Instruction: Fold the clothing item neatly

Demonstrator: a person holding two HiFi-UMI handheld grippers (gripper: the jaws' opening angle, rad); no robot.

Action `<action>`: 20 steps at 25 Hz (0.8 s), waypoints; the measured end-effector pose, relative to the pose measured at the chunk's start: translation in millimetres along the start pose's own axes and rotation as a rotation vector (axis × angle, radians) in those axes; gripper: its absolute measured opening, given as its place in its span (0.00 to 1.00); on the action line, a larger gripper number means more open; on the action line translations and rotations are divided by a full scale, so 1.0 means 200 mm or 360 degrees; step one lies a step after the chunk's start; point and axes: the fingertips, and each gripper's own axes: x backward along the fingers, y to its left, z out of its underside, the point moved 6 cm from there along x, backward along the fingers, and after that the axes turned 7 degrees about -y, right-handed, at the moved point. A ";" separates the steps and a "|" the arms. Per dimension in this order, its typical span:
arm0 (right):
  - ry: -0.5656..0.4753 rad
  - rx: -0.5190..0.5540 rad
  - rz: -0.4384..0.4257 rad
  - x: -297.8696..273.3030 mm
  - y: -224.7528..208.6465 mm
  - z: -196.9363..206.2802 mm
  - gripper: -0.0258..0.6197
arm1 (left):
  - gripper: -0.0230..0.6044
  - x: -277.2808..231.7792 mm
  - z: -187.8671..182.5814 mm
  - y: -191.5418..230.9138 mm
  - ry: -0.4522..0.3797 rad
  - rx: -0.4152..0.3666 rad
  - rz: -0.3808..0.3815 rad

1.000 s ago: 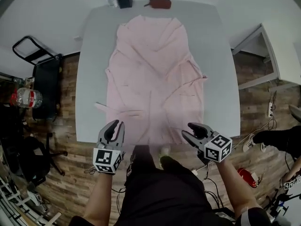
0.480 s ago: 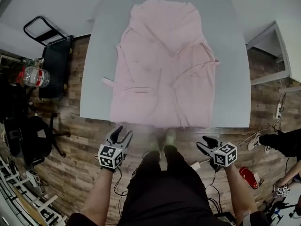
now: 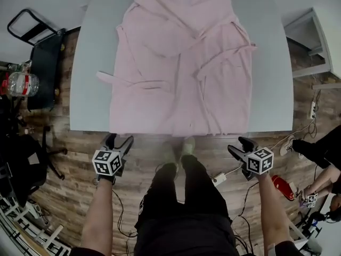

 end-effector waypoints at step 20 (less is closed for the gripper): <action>-0.0057 -0.0086 -0.0225 -0.03 0.15 -0.07 0.09 | 0.05 0.03 -0.08 -0.17 0.0083 -0.0046 0.0681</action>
